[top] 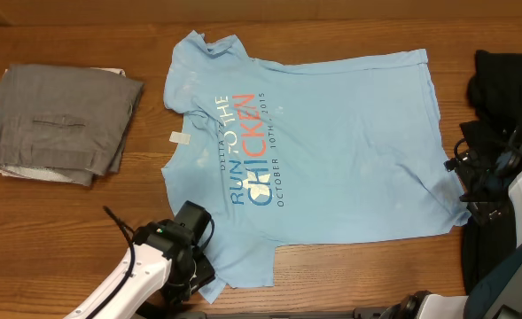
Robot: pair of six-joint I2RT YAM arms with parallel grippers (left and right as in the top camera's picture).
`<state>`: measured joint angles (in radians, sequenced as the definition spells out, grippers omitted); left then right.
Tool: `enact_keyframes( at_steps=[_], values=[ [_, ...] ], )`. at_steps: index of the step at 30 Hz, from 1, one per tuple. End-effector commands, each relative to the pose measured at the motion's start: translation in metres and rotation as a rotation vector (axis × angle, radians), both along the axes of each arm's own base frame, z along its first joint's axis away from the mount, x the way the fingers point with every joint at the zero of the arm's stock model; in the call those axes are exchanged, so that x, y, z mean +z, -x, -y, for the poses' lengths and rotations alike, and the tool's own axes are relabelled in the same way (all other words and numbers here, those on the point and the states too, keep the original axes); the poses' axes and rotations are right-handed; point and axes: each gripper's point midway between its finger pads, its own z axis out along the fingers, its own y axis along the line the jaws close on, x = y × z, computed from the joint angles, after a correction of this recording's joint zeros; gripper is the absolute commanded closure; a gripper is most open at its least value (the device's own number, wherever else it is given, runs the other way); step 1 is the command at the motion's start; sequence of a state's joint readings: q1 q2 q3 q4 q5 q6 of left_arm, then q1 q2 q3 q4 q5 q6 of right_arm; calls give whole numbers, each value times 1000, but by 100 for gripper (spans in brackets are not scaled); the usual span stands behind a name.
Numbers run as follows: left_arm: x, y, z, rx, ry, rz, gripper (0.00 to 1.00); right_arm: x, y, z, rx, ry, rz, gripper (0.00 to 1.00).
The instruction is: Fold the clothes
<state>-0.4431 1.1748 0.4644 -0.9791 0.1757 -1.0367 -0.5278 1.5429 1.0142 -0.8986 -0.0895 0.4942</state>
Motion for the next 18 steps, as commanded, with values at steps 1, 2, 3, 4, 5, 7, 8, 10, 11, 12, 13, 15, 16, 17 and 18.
enact_keyframes(
  at_steps=[1,2,3,4,5,7,8,10,11,12,13,15,16,17,18],
  values=[
    [9,-7,15,-132,117,21,47,3,-2,0,3,5,13,0],
    [13,-9,16,-148,122,22,45,3,-2,0,3,6,14,0],
    [19,-11,17,-167,125,25,42,3,-2,0,3,6,14,0],
    [23,-13,18,-184,129,29,41,3,-2,0,3,5,13,0],
    [27,-15,19,-198,132,34,39,3,-2,0,3,6,13,0],
    [33,-18,20,-208,137,41,36,3,-2,0,3,6,13,0],
    [34,-18,21,-207,143,39,36,3,-2,0,3,5,13,0],
    [34,-15,23,-211,156,26,36,3,-2,0,3,6,14,0],
    [34,-12,22,-210,154,18,37,3,-2,0,3,6,14,0],
    [34,-11,22,-210,152,12,39,3,-2,0,3,5,13,0],
    [33,-9,21,-209,149,6,40,3,-2,0,3,5,13,0],
    [32,-7,20,-208,147,-2,41,3,-2,0,3,6,13,0],
    [31,-6,19,-208,145,-6,42,3,-2,0,3,5,13,0],
    [30,-5,19,-208,144,-10,43,3,-2,0,3,5,13,0],
    [29,-3,18,-207,143,-16,43,3,-2,0,3,6,14,0]
  ],
)
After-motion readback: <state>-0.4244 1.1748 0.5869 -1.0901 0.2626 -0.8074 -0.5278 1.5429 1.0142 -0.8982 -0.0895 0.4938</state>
